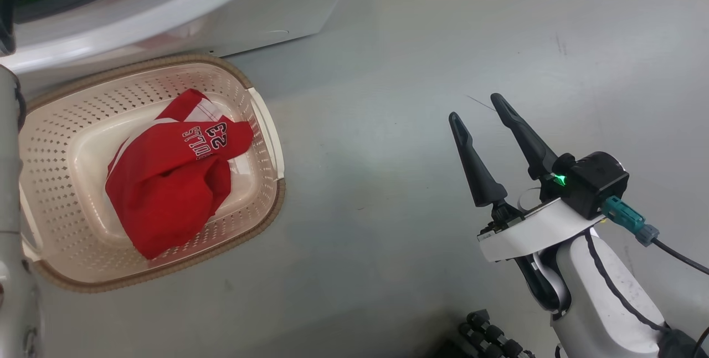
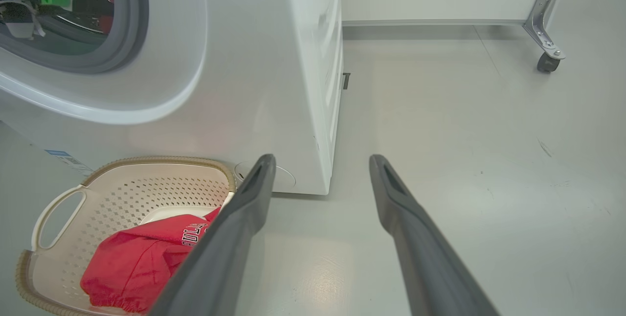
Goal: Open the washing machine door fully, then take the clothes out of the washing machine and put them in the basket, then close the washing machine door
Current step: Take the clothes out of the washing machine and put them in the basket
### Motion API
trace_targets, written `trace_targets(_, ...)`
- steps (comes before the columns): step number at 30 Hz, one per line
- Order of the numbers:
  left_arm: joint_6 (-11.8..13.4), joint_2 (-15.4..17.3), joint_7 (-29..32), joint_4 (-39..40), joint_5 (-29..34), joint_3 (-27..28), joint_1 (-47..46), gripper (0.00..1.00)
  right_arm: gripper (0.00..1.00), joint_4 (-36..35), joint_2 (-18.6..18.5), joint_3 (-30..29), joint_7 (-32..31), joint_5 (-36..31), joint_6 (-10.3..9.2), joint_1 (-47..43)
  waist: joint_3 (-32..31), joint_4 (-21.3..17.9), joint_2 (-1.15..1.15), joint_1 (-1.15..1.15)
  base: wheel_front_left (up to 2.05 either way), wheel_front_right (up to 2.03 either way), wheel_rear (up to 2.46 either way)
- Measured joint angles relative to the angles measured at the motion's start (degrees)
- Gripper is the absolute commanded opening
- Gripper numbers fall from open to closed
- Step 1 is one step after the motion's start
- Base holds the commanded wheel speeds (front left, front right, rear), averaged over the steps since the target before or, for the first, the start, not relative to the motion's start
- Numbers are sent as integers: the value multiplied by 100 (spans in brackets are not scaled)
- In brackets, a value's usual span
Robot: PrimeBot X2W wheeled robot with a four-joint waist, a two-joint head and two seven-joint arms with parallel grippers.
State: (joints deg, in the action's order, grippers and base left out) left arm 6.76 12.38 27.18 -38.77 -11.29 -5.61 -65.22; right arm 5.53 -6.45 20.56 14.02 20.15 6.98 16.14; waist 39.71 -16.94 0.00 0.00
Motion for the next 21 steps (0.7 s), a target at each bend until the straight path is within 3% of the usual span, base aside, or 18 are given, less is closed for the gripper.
trace_targets(2, 0, 0, 49, -74, 22, 12, -71, 100, 100, 29, -2, 8, 20, 9, 0, 7, 13, -15, 0, 0, 0, 0, 0)
trace_targets(3, 0, -1, 52, -115, 25, 31, -97, 86, 100, 41, -3, 13, 25, 9, 0, 14, 17, -20, 0, 0, 0, 0, 0)
trace_targets(4, 0, -1, 58, -157, 25, 45, -116, 49, 100, 53, -4, 19, 25, 9, 0, 25, 22, -23, 0, 0, 0, 0, 0)
trace_targets(6, 0, -5, 55, -199, 30, 65, -124, 0, 100, 70, -10, 24, 40, 25, 1, 56, 28, -27, 0, 0, 0, 0, 0)
trace_targets(14, 1, -86, -83, -330, 31, 70, -186, 0, 100, 104, -76, 26, 41, 43, 1, 158, 50, 11, 0, 0, 0, 0, 0)
trace_targets(21, 1, -361, -616, -289, -33, 91, -230, 0, 100, 97, -159, -79, 41, 42, 1, 191, 22, 173, 0, 0, 0, 0, 0)
